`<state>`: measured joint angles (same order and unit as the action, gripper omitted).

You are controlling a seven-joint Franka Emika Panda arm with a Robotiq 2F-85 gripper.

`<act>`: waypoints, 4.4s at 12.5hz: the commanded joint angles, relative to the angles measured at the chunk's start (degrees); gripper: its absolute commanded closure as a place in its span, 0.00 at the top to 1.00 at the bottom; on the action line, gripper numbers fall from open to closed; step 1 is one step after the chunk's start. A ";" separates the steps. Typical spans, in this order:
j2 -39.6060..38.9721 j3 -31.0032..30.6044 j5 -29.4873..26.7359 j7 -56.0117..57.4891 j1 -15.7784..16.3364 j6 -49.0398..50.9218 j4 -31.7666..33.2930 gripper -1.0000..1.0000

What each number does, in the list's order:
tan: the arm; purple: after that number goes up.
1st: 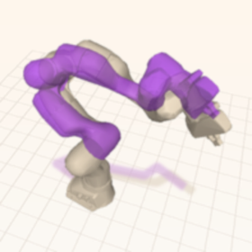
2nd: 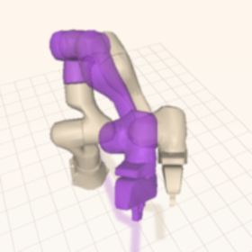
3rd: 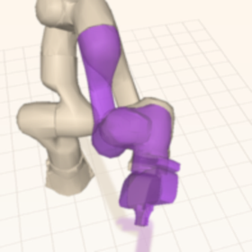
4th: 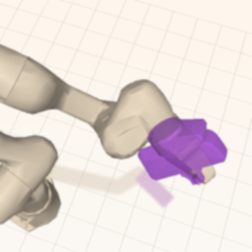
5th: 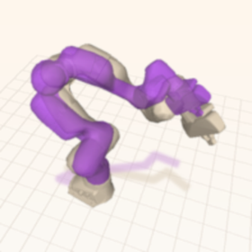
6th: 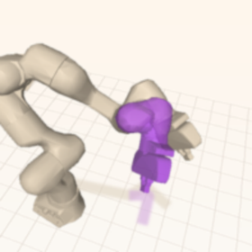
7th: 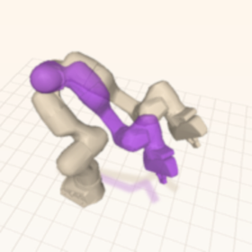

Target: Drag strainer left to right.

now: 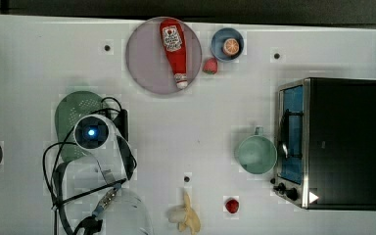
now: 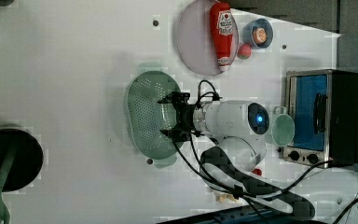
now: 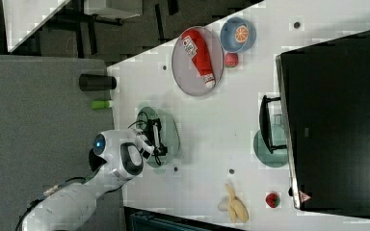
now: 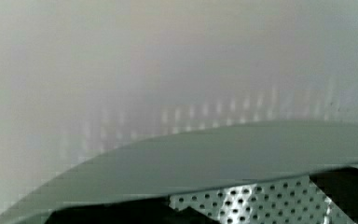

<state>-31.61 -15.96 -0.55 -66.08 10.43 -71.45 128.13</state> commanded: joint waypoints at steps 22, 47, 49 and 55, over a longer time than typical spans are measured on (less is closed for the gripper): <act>7.93 23.23 -0.71 21.54 -3.84 1.56 10.21 1.00; 49.36 26.34 1.48 65.79 -4.03 66.68 -12.81 1.00; 50.49 26.37 3.70 65.79 -4.03 68.21 -14.72 1.00; 50.50 26.13 4.86 65.79 -4.02 68.21 -14.44 1.00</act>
